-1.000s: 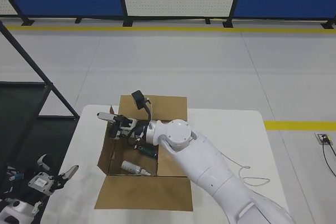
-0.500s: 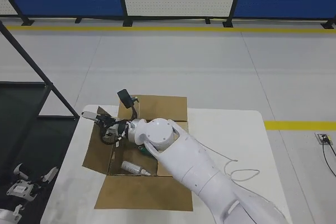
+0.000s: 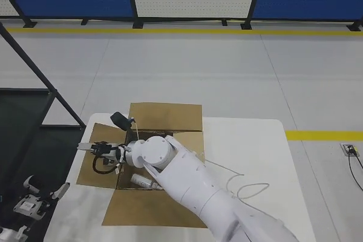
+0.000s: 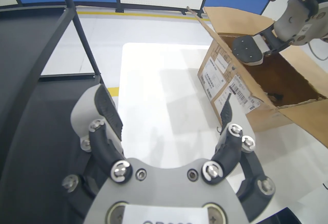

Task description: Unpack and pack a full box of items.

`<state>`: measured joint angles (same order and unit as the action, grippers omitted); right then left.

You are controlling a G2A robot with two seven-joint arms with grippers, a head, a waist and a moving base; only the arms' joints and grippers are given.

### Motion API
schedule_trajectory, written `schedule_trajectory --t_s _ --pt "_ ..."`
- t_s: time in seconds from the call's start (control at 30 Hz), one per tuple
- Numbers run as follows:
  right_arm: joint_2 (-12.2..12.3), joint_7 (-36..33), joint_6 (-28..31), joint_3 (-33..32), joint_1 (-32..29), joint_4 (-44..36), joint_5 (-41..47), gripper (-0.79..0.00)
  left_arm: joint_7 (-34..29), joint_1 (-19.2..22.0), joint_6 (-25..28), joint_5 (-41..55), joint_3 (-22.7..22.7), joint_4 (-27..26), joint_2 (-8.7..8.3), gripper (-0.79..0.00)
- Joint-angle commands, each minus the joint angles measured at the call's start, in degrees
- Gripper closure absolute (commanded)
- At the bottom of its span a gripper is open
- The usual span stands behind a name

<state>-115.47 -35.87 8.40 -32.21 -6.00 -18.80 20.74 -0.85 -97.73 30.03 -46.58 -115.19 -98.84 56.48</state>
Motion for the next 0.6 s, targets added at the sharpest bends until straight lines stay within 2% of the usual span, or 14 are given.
schedule_trajectory --t_s 0.0,0.2,0.37,0.57 --pt "0.0 0.3 0.7 -0.2 -0.1 0.1 0.3 -0.785 -0.3 0.3 0.1 -0.1 0.3 -0.4 0.03 -0.785" --pt "0.0 -0.2 1.1 -0.2 -0.4 0.0 0.5 -0.785 -1.6 1.5 2.7 1.3 1.5 -2.4 0.05 -0.785" --pt "0.0 -0.5 1.2 -0.2 -0.9 -0.1 1.0 -0.785 0.0 0.6 2.7 0.7 1.6 -3.3 0.3 -0.785" --pt "-0.1 -0.8 1.4 0.0 -1.0 -0.2 1.2 -0.785 -2.1 1.8 1.7 -0.6 3.2 -2.7 0.38 -0.785"
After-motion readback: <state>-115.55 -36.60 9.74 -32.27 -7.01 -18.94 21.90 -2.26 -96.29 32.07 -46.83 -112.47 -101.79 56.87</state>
